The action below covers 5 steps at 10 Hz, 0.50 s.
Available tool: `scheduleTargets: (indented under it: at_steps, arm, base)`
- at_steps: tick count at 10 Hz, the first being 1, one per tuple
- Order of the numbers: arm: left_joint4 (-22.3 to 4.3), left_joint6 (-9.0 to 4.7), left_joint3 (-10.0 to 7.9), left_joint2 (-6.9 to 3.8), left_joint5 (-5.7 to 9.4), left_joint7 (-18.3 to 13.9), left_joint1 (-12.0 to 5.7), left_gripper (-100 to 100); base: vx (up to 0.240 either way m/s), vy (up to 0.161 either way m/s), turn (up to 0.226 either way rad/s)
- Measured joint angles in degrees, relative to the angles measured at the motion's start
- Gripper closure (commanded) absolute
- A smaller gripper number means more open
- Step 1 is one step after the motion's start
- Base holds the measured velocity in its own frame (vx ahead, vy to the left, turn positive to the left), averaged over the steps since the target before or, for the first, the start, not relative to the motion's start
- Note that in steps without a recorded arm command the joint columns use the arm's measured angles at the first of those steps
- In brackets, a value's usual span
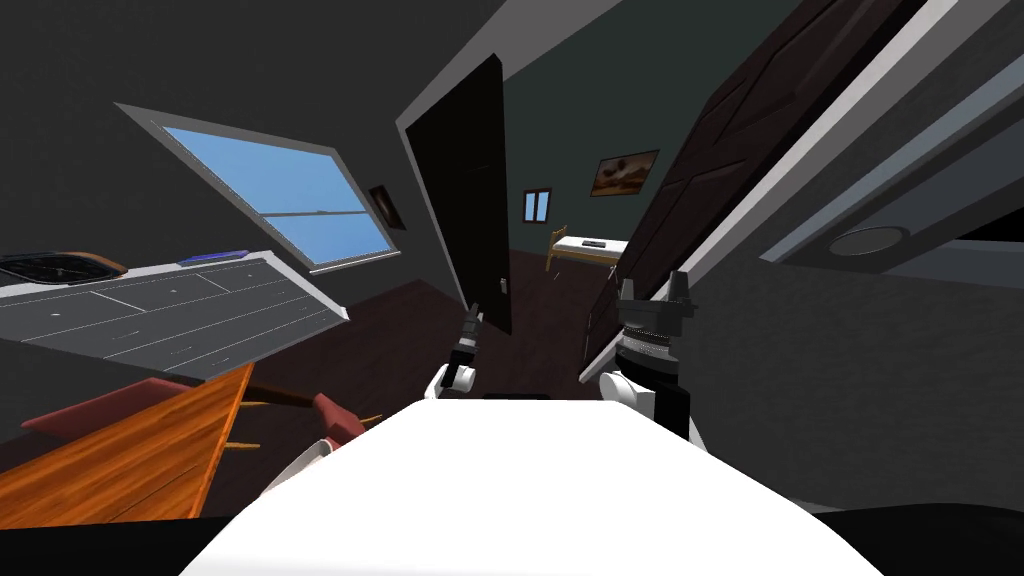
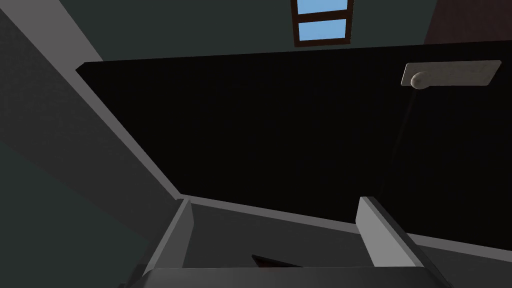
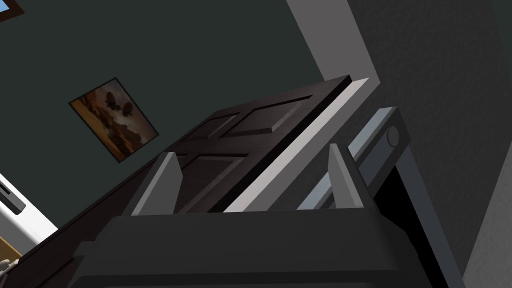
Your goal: Push the door open
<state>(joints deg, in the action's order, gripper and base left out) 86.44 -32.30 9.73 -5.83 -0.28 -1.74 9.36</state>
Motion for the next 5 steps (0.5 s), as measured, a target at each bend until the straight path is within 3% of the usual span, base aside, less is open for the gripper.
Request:
scheduleTargets:
  at_steps: [5]
  arm:
    - [-7.3,-2.24,0.94,-0.04,0.84,0.3,-2.79,-100]
  base:
    - [0.089,0.068,-0.074]
